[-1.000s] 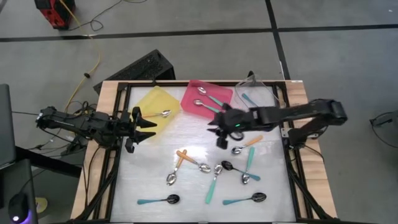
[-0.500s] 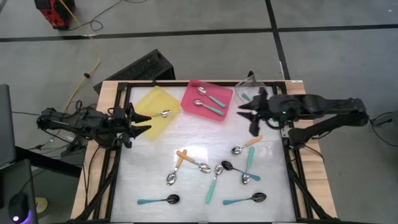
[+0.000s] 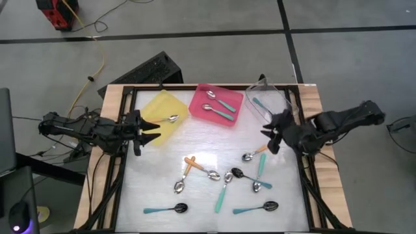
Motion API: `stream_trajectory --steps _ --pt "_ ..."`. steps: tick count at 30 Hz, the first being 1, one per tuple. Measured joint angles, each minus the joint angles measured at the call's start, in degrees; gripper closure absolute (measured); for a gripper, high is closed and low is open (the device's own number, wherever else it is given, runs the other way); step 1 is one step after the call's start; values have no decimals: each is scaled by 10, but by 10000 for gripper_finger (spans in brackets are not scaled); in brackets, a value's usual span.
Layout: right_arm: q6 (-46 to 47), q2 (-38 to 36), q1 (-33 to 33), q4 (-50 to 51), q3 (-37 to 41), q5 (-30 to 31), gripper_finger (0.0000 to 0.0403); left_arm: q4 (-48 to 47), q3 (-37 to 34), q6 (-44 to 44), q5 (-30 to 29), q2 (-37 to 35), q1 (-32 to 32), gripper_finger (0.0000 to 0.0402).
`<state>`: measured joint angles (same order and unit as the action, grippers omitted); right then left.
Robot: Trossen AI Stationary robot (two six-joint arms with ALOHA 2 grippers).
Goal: Sort silverware by color (type)
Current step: Put the yellow spoon into the yellow bin
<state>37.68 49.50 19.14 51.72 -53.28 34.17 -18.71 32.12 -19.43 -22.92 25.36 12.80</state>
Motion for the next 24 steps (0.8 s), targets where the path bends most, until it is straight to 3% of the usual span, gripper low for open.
stream_trajectory --steps 6,15,24 --pt "54 -9 66 -98 115 90 267 30 0 25 5 0 0 231" --pt "60 -7 98 -328 250 100 267 59 0 76 0 -29 0 231" --pt "194 -7 99 -262 271 76 267 -8 -3 62 35 -92 0 231"
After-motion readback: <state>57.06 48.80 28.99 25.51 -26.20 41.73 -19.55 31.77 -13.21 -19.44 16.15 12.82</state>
